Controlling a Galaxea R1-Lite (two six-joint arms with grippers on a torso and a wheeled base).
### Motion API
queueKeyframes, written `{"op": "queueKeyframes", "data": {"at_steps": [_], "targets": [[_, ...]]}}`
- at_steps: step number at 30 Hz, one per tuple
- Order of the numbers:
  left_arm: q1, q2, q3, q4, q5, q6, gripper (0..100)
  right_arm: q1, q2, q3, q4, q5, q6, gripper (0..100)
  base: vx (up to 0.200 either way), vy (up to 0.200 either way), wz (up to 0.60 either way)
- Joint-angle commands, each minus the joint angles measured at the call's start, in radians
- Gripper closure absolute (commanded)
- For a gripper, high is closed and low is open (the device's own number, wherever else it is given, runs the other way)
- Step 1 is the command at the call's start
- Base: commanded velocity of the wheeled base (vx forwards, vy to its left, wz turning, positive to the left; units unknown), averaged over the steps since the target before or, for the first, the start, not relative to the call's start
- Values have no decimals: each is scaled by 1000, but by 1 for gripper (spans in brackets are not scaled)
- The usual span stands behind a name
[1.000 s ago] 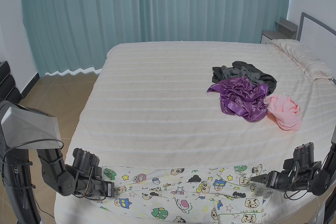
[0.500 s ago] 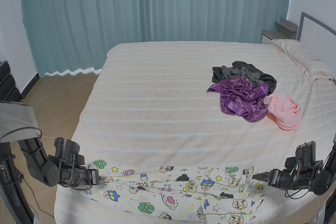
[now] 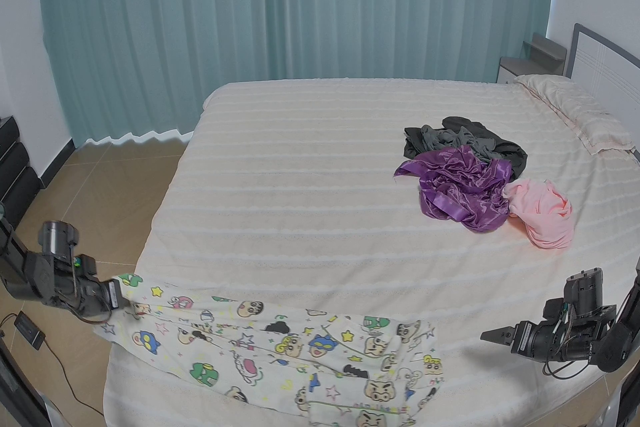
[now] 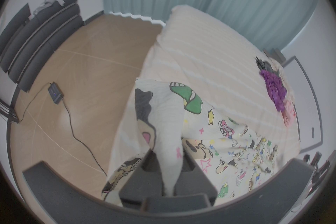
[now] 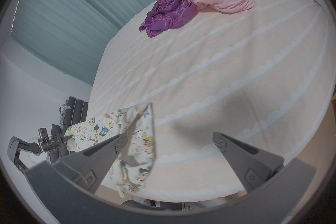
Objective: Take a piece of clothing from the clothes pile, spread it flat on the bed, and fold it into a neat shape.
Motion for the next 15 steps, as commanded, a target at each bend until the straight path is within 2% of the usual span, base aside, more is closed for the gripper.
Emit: {"op": "queueKeyframes", "data": {"at_steps": [1,6,8,10,12,13,15], "targets": [[116,-70,-115,57,-15,40,100,-1,-15,16,0,0,0,0,0,0,0],[98,-117,-106,70,32,37,100,-1,-32,16,1,0,1,0,0,0,0],[47,-142,-97,97,75,36,100,-1,-33,16,1,0,1,0,0,0,0],[-25,-188,-86,159,129,17,100,-1,-33,16,1,0,1,0,0,0,0],[-81,-214,-80,189,150,-13,100,-1,-33,16,1,0,1,0,0,0,0],[-150,-243,-77,220,177,-62,100,-1,-35,16,1,0,1,0,0,0,0],[-239,-269,-77,240,224,-133,100,-1,-36,16,1,0,1,0,0,0,0]]}}
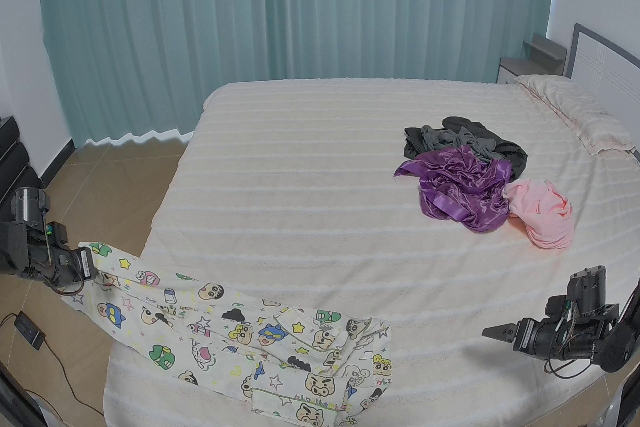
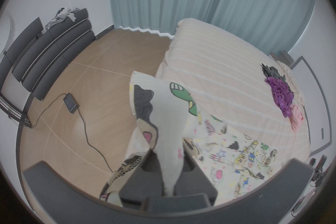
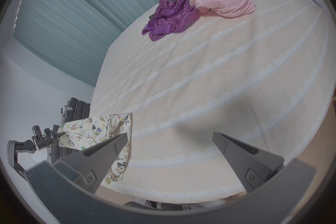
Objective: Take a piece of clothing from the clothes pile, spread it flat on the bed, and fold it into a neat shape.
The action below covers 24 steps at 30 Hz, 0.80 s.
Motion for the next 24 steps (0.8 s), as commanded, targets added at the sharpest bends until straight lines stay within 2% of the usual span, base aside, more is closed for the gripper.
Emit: {"op": "queueKeyframes", "data": {"at_steps": [1,2,5,7,9,11,13,16,20,24], "targets": [[-217,-125,16,81,101,-128,100,0,-7,16,0,1,0,0,0,0,0],[-328,-140,18,86,167,-209,100,0,-7,16,0,1,0,0,0,0,0],[-533,-137,18,86,292,-349,100,0,-9,16,0,1,0,0,0,0,0],[-605,-132,18,86,328,-399,100,0,-10,16,0,1,0,0,0,0,0],[-756,-114,10,86,384,-500,100,2,-19,16,0,1,0,0,0,0,0],[-825,-86,2,83,404,-543,100,2,-24,16,0,1,0,0,0,0,0],[-935,-11,-28,78,443,-617,100,3,-29,16,2,2,0,0,0,0,0],[-1029,84,-77,72,472,-686,100,3,-32,16,2,1,0,0,0,0,0],[-1115,168,-140,72,490,-746,100,5,-32,16,2,2,0,0,0,0,0],[-1156,207,-171,71,489,-764,100,6,-32,16,2,2,0,0,0,0,0]]}}
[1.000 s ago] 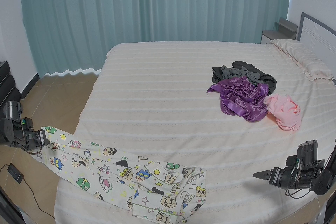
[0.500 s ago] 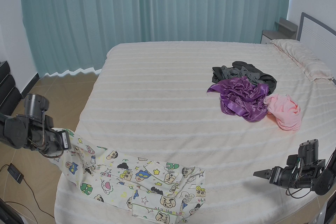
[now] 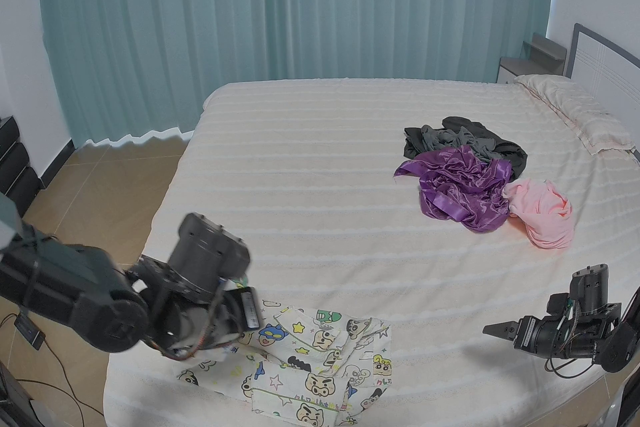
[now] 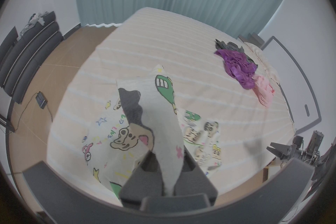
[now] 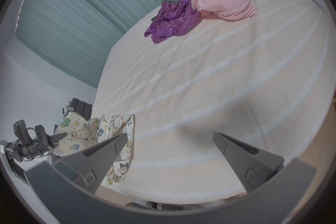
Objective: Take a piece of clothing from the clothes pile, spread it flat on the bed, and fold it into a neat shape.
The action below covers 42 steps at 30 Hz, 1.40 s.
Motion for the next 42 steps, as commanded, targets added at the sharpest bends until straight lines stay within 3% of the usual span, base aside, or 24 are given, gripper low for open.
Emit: {"op": "queueKeyframes", "data": {"at_steps": [1,13,14,23,29,33,38,39,42], "targets": [[-123,155,-82,-4,26,-51,100,5,-7,16,0,1,0,0,0,0,0],[-227,184,-74,-97,17,-60,100,11,-4,16,2,1,2,0,0,0,0],[-232,184,-72,-97,15,-60,0,9,-4,16,0,2,0,0,0,0,0],[-275,170,-66,-116,19,-103,0,9,-4,16,0,13,2,0,0,0,0],[-283,10,-19,-107,22,-104,0,11,-5,16,0,13,2,0,0,0,0],[-166,-184,101,-110,-23,-106,0,51,-1,12,-1,19,11,0,0,0,0],[-80,-296,221,-116,-106,-126,0,144,-5,-42,-26,18,149,0,0,0,0],[-57,-336,257,-117,-146,-160,0,197,5,-71,-35,14,193,0,0,0,0],[-14,-376,288,-116,-189,-230,0,261,27,-130,-28,10,210,0,0,0,0]]}}
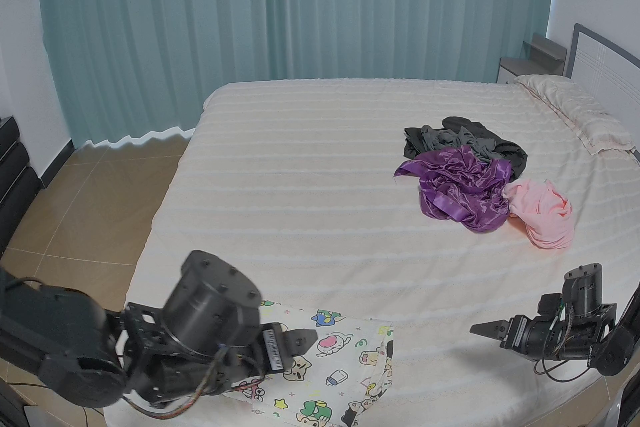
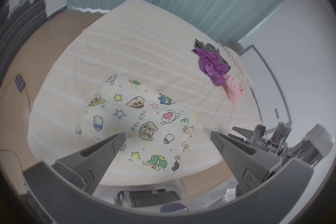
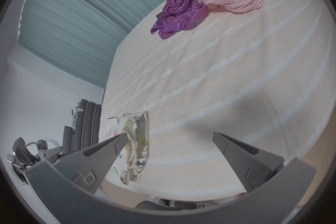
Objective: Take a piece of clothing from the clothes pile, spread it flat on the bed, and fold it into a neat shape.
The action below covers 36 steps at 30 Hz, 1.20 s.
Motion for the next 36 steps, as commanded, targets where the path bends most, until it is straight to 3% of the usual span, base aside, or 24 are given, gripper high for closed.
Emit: {"op": "queueKeyframes", "data": {"at_steps": [1,4,9,24,31,36], "targets": [[104,-180,115,-3,-83,-91,0,132,35,-113,-4,-6,58,0,0,0,0],[111,-200,152,-6,-99,-102,0,156,41,-185,13,-6,54,0,0,0,0],[111,-208,186,-16,-139,-136,0,225,52,-401,214,-5,62,0,-80,0,0],[170,-205,215,-59,-192,-142,0,257,221,-506,214,-6,64,0,0,0,0],[348,-231,267,-174,-353,-137,0,270,273,-526,181,-28,68,0,0,143,0],[412,-211,269,-179,-398,-133,0,271,285,-527,178,-26,81,0,0,200,0]]}}
